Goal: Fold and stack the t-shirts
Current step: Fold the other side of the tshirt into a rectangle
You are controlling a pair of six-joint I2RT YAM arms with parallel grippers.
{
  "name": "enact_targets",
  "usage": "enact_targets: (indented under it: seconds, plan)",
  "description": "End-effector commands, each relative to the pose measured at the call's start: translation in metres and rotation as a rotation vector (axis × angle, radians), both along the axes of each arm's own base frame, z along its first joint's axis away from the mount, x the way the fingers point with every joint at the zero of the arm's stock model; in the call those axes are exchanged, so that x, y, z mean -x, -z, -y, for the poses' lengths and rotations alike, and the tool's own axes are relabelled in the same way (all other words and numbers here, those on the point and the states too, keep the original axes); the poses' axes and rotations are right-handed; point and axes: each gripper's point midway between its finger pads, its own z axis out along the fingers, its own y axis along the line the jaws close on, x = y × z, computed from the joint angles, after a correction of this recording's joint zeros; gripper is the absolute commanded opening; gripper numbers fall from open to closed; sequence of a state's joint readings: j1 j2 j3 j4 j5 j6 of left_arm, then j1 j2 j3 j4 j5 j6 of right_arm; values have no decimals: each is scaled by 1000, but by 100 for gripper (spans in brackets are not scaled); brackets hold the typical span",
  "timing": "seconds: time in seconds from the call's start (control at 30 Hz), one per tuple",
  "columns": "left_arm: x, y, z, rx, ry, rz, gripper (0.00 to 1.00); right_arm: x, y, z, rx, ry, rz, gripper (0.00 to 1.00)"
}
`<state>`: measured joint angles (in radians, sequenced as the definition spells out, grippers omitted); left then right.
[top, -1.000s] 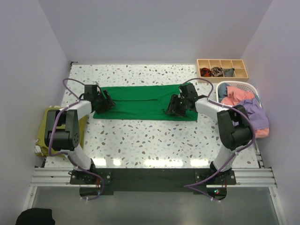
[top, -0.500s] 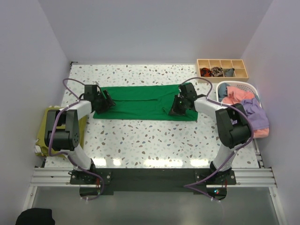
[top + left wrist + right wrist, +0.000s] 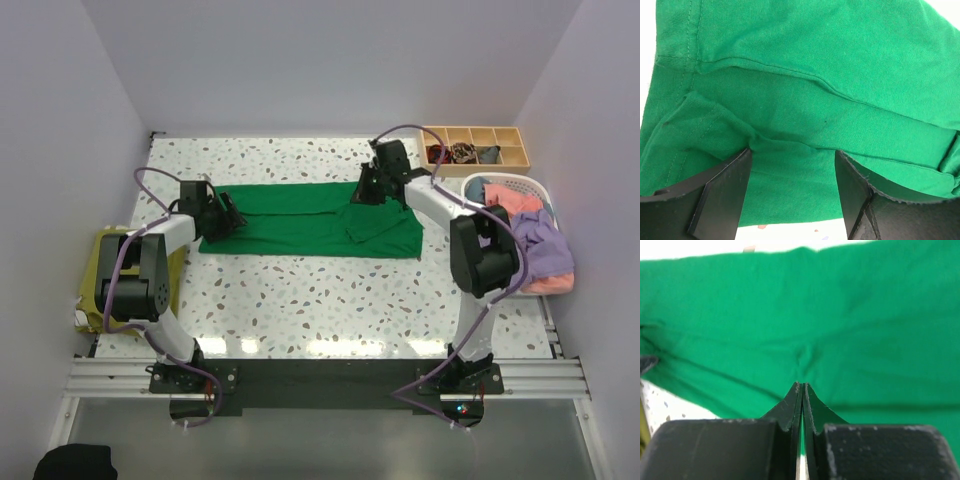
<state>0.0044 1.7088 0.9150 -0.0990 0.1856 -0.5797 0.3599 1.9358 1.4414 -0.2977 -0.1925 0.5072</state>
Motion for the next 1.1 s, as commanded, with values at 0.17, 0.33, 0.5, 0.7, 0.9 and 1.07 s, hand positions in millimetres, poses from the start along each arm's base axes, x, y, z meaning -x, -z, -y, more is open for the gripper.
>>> enact_targets:
  seconds: [0.17, 0.33, 0.5, 0.7, 0.9, 1.07]
  plan:
    - [10, 10, 0, -8, 28, -29, 73, -28, -7, 4, 77, -5, 45, 43]
    - [9, 9, 2, 4, 32, -24, 73, 11, -4, 21, 100, 19, -11, 55]
    - [10, 12, 5, 22, 39, -26, 73, 47, 3, 23, 37, 39, -58, 54]
    - [9, 11, 6, 26, 41, -22, 73, 65, 15, 24, -3, 64, -86, 52]
    - [11, 13, 6, 28, 39, -25, 73, 67, 30, 16, -41, 61, -114, 50]
    - [12, 13, 5, 24, 36, -27, 73, 66, 39, 11, -55, 60, -128, 50]
